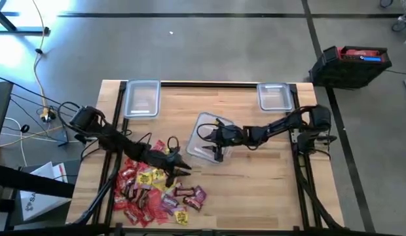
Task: Sort candy
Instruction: Open the transparent bin
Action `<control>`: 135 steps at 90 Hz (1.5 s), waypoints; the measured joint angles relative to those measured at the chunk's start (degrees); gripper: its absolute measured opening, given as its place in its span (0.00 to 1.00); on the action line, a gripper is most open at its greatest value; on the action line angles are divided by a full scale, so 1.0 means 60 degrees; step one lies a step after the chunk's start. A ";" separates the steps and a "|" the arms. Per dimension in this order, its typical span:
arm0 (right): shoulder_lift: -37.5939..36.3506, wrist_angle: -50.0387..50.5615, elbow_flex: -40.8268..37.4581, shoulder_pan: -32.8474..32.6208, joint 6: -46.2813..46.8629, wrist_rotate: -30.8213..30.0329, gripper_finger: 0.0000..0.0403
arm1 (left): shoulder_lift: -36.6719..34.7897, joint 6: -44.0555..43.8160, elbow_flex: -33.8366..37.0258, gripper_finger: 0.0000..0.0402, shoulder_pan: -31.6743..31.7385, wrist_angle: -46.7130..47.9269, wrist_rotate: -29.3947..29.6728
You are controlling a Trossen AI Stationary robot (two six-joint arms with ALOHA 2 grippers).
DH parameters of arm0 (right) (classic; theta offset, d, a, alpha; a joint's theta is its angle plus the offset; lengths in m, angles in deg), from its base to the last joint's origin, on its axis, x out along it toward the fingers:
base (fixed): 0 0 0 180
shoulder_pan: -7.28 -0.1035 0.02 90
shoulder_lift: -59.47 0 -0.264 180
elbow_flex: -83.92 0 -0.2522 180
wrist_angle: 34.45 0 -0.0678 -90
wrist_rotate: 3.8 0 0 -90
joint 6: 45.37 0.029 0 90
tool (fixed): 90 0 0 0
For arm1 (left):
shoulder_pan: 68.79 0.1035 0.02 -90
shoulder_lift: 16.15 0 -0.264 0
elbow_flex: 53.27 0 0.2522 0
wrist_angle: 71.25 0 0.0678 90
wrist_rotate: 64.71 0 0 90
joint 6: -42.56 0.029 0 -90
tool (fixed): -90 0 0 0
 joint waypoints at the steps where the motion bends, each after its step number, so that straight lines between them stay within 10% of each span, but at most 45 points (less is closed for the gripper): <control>1: -0.0078 0.0049 0.0000 -0.0021 0.0001 0.0031 0.40 | -0.0111 0.0005 0.0000 0.26 0.0009 0.0209 0.0023; 26: -0.2686 0.4381 0.0025 -0.0654 0.1677 -0.0717 0.40 | -0.2870 0.1714 0.0011 0.26 0.0993 0.4584 0.2426; 52: -0.2819 0.6511 0.0026 -0.0580 0.2741 -0.1357 0.40 | -0.1278 0.2435 0.0018 0.26 0.2357 0.2614 0.0428; 81: -0.2285 0.5296 0.0036 0.0029 0.0913 -0.2150 0.40 | 0.0359 0.2126 -0.0931 0.26 0.1275 0.0191 -0.0569; 114: -0.1856 0.2344 0.0036 -0.0264 0.1043 -0.2287 0.40 | -0.1961 0.1308 -0.1055 0.26 0.0693 0.5337 0.1592; 135: 0.0201 -0.1113 0.0025 -0.0238 0.1153 -0.2175 0.40 | -0.2983 0.0363 0.0511 0.26 0.0998 0.4978 0.1855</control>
